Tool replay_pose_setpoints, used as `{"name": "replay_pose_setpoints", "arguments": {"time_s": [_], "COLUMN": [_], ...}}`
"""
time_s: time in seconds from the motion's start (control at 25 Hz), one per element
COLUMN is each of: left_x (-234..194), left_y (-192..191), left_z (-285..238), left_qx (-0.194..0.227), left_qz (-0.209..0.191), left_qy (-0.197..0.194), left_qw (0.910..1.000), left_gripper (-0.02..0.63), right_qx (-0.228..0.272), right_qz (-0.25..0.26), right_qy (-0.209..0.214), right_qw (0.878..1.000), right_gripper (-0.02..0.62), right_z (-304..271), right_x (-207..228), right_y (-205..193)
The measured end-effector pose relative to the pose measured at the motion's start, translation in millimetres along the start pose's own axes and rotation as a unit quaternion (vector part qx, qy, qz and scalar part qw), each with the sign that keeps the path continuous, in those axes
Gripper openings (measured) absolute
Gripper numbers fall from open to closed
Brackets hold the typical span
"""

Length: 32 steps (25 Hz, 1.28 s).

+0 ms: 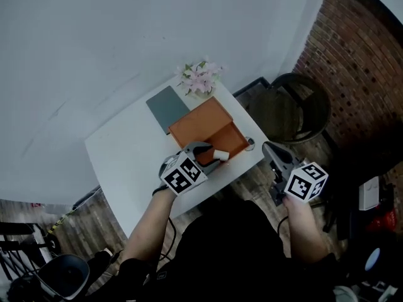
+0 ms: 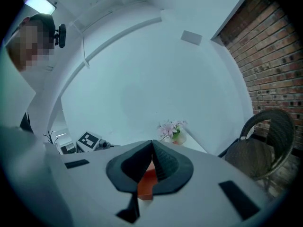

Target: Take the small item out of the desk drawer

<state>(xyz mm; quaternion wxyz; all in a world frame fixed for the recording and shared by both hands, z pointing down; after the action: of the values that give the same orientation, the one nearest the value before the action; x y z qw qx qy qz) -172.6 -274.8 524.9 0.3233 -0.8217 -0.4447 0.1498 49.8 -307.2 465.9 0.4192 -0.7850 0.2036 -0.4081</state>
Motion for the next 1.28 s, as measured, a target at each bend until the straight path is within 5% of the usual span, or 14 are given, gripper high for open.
{"name": "replay_pose_setpoints", "arguments": {"time_s": [0.44, 0.92, 1.28], "left_x": [-22.3, -22.0, -13.7], "left_y": [-30.1, -37.3, -33.0], "left_z": [-71.4, -124.7, -147.7], "left_qx": [-0.097, -0.219, -0.263], "left_qz": [-0.038, -0.166, -0.225], "left_qy": [-0.089, -0.105, -0.1], "left_qw": [0.9905, 0.9556, 0.933], "left_gripper": [0.215, 0.218, 0.218], "right_qx": [-0.021, -0.03, -0.024], "right_qz": [-0.029, -0.069, -0.076], "right_qy": [-0.015, -0.037, -0.054], "right_qw": [0.999, 0.996, 0.995], "right_gripper": [0.005, 0.005, 0.005], "right_z": [-13.5, -5.5, 16.7], "right_x": [31.1, 74.9, 83.5], "right_y": [-11.0, -22.3, -26.0]}}
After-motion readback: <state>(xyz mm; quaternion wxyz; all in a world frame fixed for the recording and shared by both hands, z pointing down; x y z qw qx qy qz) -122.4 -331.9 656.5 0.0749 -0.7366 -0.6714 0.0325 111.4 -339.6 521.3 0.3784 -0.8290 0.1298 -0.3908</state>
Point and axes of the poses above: the fingertips, and each gripper's own axes: z backward along the fingers, x to its right, y out of its top, the point moved 7 cm from there along z, backward along the fingers, and after that the axes turned 7 degrees about -x, right-handed, at the moved point
